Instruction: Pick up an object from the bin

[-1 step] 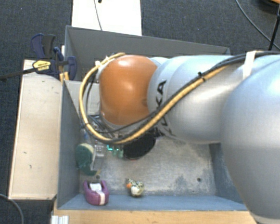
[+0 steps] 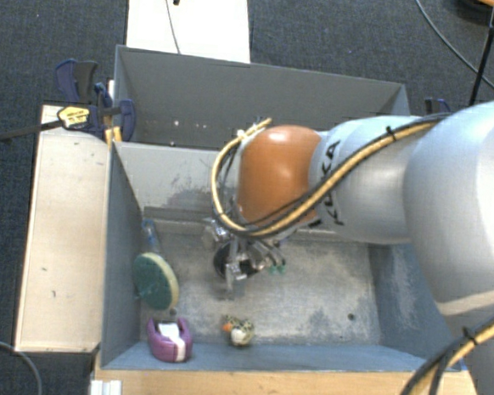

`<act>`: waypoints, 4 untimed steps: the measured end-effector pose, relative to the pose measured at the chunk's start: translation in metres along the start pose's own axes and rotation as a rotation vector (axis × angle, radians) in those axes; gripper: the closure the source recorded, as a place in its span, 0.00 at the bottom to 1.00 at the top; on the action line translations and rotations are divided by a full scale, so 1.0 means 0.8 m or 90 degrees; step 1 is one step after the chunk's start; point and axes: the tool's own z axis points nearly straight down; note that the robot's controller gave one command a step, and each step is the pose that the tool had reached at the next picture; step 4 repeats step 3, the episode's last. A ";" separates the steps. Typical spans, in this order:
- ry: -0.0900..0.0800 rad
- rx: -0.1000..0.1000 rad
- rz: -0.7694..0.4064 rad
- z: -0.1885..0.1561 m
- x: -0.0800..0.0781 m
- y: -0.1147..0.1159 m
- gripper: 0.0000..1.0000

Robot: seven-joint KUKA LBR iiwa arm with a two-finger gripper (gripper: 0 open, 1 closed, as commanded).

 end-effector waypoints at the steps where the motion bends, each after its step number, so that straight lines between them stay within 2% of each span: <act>1: -0.006 0.001 -0.066 -0.035 0.016 -0.065 0.00; 2: -0.005 -0.002 -0.065 -0.035 0.015 -0.060 1.00; 3: -0.009 0.000 -0.124 -0.199 -0.005 -0.020 1.00; 4: -0.009 0.000 -0.124 -0.199 -0.005 -0.020 1.00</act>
Offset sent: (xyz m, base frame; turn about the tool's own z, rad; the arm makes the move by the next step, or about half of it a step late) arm 0.0031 -0.0505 0.0262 -0.1079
